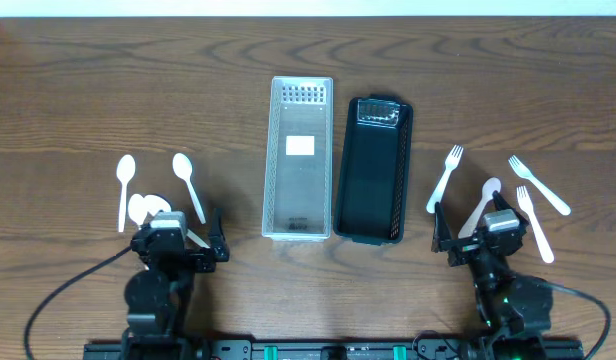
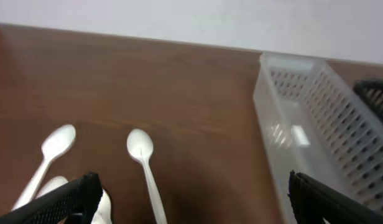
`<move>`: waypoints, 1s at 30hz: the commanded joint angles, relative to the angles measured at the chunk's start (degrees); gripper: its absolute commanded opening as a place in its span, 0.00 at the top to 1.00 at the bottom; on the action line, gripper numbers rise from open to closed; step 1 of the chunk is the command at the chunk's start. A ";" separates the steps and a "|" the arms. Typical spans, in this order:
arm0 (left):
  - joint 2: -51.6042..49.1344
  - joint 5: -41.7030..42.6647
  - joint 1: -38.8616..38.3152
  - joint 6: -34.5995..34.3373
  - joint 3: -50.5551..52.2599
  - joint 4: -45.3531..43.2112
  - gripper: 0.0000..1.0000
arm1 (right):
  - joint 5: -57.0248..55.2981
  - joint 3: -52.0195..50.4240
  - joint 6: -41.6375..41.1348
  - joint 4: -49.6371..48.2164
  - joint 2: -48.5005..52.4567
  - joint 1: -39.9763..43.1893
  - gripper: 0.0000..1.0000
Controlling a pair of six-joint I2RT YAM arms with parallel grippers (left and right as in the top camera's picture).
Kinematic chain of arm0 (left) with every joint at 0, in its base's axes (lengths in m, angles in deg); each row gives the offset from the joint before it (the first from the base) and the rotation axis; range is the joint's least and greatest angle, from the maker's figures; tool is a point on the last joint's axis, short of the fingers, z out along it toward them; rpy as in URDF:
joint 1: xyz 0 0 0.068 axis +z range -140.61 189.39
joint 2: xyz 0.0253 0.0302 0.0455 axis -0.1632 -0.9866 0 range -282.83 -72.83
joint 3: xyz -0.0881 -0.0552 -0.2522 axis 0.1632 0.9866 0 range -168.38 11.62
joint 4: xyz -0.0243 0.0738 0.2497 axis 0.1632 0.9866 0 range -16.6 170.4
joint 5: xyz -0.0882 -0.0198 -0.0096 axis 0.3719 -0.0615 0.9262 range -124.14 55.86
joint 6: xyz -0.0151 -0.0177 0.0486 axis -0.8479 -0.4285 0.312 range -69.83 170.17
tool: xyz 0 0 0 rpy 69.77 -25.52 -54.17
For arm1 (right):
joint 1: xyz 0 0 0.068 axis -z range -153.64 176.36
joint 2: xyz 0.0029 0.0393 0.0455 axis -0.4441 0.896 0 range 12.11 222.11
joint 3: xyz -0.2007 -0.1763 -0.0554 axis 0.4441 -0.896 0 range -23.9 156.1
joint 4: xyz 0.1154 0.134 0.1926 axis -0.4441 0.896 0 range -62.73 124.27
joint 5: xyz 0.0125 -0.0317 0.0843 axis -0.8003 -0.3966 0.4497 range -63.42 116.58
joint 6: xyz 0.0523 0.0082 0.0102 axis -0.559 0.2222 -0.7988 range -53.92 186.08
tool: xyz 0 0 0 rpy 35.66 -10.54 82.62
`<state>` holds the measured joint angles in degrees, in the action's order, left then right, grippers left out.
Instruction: Pack container
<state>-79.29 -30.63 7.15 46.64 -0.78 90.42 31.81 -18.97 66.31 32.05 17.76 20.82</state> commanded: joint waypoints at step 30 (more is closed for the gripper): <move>-72.57 4.02 -1.75 -1.25 -52.50 29.22 0.79 | 2.32 69.05 -3.41 37.92 89.55 1.01 0.86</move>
<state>-151.17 -26.98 6.54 44.89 -52.23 119.51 33.89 49.23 63.73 70.54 103.70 21.37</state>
